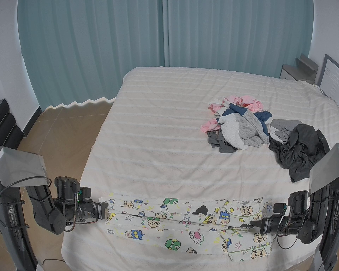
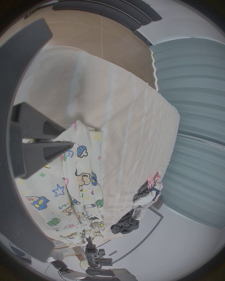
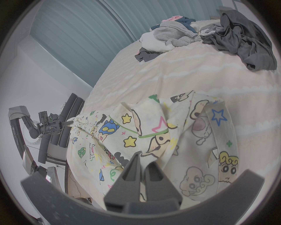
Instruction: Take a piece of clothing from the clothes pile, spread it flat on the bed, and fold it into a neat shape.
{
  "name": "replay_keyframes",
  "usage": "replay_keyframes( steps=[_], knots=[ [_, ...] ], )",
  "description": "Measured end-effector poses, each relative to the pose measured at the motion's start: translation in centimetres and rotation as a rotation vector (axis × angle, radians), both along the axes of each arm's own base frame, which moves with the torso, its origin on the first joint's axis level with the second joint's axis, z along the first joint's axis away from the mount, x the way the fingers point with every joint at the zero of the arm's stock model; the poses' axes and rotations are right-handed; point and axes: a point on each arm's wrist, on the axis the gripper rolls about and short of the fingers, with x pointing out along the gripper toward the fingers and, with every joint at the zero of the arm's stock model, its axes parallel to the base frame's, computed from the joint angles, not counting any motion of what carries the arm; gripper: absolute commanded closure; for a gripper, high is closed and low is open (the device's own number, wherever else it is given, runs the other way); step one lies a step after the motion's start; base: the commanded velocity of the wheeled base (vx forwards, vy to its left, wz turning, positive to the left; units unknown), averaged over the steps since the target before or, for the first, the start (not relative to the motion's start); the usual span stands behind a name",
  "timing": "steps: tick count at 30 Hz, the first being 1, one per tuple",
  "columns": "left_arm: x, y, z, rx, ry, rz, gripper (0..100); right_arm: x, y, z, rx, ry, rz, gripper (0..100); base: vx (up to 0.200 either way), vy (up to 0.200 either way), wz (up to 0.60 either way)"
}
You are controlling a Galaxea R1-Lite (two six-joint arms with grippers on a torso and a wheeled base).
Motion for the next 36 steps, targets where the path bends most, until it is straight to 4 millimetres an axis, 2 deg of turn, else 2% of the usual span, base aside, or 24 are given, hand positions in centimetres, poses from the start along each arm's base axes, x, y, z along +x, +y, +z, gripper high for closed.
replay_keyframes(
  steps=[9,10,23,31,36],
  knots=[
    [-0.3,0.0,-1.1,0.019,0.015,-0.015,100,0.0,-0.3,-0.4,-0.004,0.018,-0.020,100,0.000,0.000,0.00],
    [-0.3,0.0,-1.2,0.019,0.011,-0.015,0,0.0,-0.4,-0.4,-0.005,0.020,-0.023,0,0.000,0.000,0.00],
    [-0.6,0.1,-1.9,-0.010,0.025,0.018,0,0.0,-1.4,0.3,0.005,-0.004,-0.078,0,0.000,0.000,0.00],
    [-0.7,0.4,-0.5,-0.181,-0.091,0.185,0,0.2,-3.1,1.7,0.012,-0.063,-0.168,0,0.000,0.000,0.00],
    [-1.9,0.9,-0.4,-0.314,-0.029,0.313,0,0.2,-3.8,2.8,0.029,-0.100,-0.223,0,0.000,0.000,0.00]
  ],
)
